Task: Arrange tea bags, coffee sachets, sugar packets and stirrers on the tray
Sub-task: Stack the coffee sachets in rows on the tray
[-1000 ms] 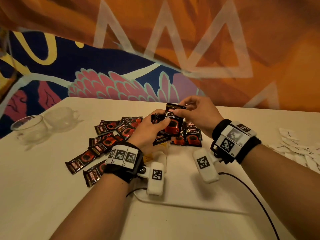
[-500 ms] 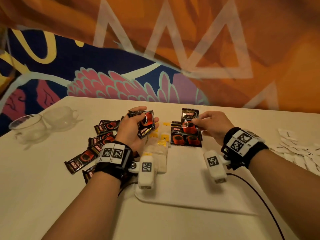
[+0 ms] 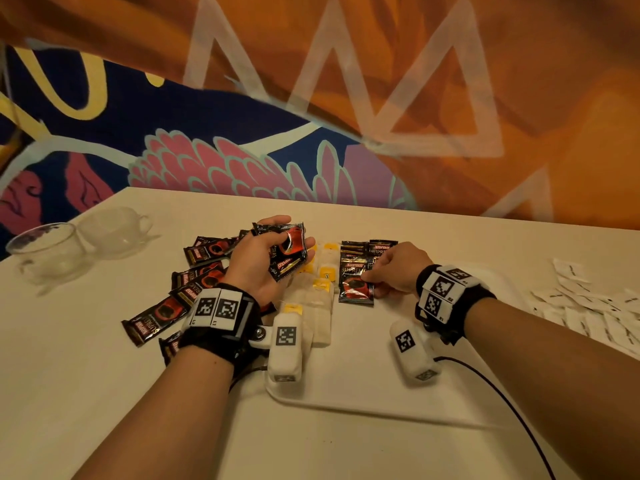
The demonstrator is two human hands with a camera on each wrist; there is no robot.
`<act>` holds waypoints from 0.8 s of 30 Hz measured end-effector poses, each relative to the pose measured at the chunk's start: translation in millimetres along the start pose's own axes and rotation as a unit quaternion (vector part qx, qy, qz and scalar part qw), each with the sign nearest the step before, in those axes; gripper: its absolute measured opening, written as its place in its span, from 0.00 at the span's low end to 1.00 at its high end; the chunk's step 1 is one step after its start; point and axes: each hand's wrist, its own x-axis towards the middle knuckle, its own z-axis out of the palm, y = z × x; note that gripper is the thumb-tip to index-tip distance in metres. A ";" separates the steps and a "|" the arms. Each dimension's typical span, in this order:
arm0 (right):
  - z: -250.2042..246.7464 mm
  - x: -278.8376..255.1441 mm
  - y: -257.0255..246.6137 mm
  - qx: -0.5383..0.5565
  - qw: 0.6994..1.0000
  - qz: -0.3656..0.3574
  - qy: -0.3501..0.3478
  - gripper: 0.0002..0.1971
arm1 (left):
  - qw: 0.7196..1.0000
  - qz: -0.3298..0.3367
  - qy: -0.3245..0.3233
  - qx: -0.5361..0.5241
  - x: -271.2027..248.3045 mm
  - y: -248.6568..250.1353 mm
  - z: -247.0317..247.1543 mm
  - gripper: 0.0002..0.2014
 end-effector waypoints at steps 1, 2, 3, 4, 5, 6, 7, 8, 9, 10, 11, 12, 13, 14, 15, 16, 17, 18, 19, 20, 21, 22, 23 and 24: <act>0.7 -0.3 -0.6 -0.017 1.000 -0.001 0.001 0.10 | 1.000 -0.004 -0.002 -0.001 0.2 -0.4 -0.4 0.14; 1.6 -0.5 -0.8 -0.034 0.999 -0.001 0.001 0.10 | 1.000 -0.006 -0.004 -0.001 0.5 -1.0 -0.7 0.14; 2.6 -0.7 -0.9 -0.049 0.999 -0.002 0.002 0.11 | 1.000 -0.008 -0.005 -0.001 0.4 -1.4 -0.6 0.14; 3.8 0.0 -0.8 -0.067 0.998 -0.005 0.006 0.13 | 1.000 -0.009 -0.007 0.000 0.5 -1.8 -0.3 0.14; 4.7 0.6 -0.6 -0.090 0.996 -0.009 0.011 0.15 | 1.000 -0.010 -0.010 0.000 0.1 -2.0 0.1 0.14; 5.4 0.6 -0.8 -0.116 0.993 -0.014 0.014 0.17 | 1.000 -0.011 -0.011 0.000 0.3 -2.4 0.4 0.14; 5.9 -0.1 -0.9 -0.141 0.990 -0.020 0.016 0.17 | 1.000 -0.012 -0.012 -0.002 0.0 -2.5 0.6 0.14; 5.7 -0.9 -1.6 -0.161 0.987 -0.023 0.019 0.17 | 1.000 -0.013 -0.013 -0.003 0.1 -2.5 0.6 0.14; 4.9 -1.0 -1.8 -0.170 0.985 -0.025 0.023 0.18 | 1.000 -0.016 -0.013 -0.004 -0.3 -2.2 0.4 0.14; 3.4 -1.4 -2.1 -0.167 0.985 -0.024 0.028 0.18 | 1.000 -0.020 -0.016 -0.004 -0.8 -1.9 0.3 0.14; 1.6 -1.9 -2.8 -0.155 0.987 -0.025 0.035 0.18 | 0.999 -0.026 -0.021 -0.006 -1.9 -1.5 0.4 0.15; -0.2 -2.9 -4.2 -0.140 0.989 -0.031 0.043 0.17 | 0.999 -0.030 -0.027 -0.008 -3.4 -1.3 0.6 0.16; -2.1 -3.7 -6.4 -0.122 0.990 -0.042 0.052 0.16 | 0.999 -0.033 -0.033 -0.008 -5.2 -0.8 1.7 0.17; -3.7 -4.8 -9.2 -0.098 0.992 -0.058 0.059 0.16 | 0.999 -0.032 -0.037 -0.003 -6.1 -1.2 2.4 0.18; -5.0 -6.8 -13.5 -0.065 0.993 -0.080 0.062 0.16 | 0.999 -0.031 -0.041 0.005 -7.1 -1.5 3.8 0.19; -5.8 -9.3 -19.0 -0.031 0.992 -0.107 0.061 0.16 | 0.999 -0.030 -0.041 0.017 -7.7 -2.4 5.5 0.20; -5.9 -12.2 -25.3 -0.003 0.989 -0.137 0.054 0.16 | 0.998 -0.033 -0.043 0.031 -9.1 -3.3 7.5 0.19; -5.8 -15.9 -32.2 0.017 0.986 -0.163 0.041 0.16 | 0.997 -0.038 -0.042 0.054 -9.9 -4.3 8.8 0.17; -5.0 -19.9 -38.9 0.033 0.982 -0.182 0.025 0.17 | 0.994 -0.045 -0.041 0.085 -11.2 -5.2 9.8 0.15; -3.8 -22.8 -44.5 0.044 0.980 -0.193 0.009 0.17 | 0.991 -0.052 -0.041 0.120 -12.4 -6.2 10.4 0.14; -2.4 -24.9 -49.1 0.041 0.979 -0.200 -0.003 0.17 | 0.986 -0.057 -0.045 0.148 -13.4 -7.3 10.5 0.14; -0.8 -25.7 -51.6 0.021 0.978 -0.207 -0.009 0.16 | 0.984 -0.058 -0.050 0.163 -13.9 -8.5 10.2 0.15; 1.1 -26.7 -53.3 -0.004 0.977 -0.211 -0.008 0.15 | 0.983 -0.058 -0.055 0.168 -14.9 -9.2 10.6 0.16; 3.1 -27.0 -53.4 -0.016 0.978 -0.209 -0.001 0.13 | 0.983 -0.057 -0.056 0.166 -15.7 -9.2 11.1 0.17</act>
